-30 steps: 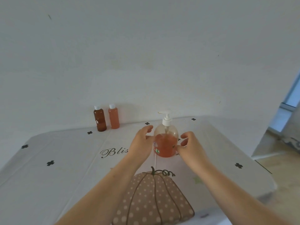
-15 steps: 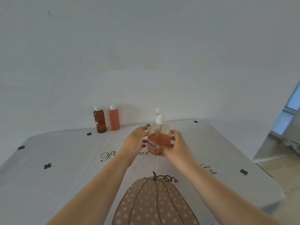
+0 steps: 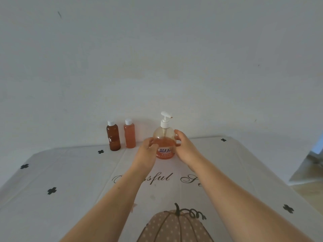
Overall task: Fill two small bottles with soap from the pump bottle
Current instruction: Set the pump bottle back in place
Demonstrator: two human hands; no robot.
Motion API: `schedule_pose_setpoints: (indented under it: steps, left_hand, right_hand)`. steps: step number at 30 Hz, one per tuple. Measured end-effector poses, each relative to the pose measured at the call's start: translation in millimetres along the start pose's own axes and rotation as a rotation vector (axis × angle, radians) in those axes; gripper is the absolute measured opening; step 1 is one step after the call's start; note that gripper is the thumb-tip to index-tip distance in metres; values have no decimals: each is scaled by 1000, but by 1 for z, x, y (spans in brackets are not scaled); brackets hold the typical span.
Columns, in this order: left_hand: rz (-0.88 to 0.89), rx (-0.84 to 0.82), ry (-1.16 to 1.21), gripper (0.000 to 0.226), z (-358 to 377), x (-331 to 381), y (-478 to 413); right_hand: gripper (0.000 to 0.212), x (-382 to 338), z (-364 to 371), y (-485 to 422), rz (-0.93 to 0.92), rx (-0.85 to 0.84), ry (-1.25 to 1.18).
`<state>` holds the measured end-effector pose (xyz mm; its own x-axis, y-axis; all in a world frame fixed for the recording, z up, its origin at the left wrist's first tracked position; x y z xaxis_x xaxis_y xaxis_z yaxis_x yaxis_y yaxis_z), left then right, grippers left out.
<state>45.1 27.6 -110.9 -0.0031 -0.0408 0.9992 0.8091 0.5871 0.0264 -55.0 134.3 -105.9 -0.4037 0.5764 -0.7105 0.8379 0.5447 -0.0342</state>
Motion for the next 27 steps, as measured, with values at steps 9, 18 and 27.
schedule_pose_setpoints:
  steps: [9, 18, 27]
  left_hand:
    - [46, 22, -31, 38, -3, -6, -32]
    - [75, 74, -179, 42, -7, -1, -48]
    - [196, 66, -228, 60, -1, 12, -65]
  right_hand:
    - [71, 4, 7, -31, -15, 2, -32]
    - [69, 11, 9, -45, 6, -26, -55]
    - [23, -58, -65, -54, -150, 239, -55]
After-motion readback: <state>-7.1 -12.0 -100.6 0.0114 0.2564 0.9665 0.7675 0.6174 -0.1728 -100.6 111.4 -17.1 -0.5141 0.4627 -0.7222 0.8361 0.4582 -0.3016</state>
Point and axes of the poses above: each hand's wrist, its own y-axis away from the middle knuckle, its own z-axis out of the palm, x = y × z, the point moved 1 cm from there along -y, towards the middle knuckle, and after that the axes turned 15 degrees about y, right-handed, at the moved point
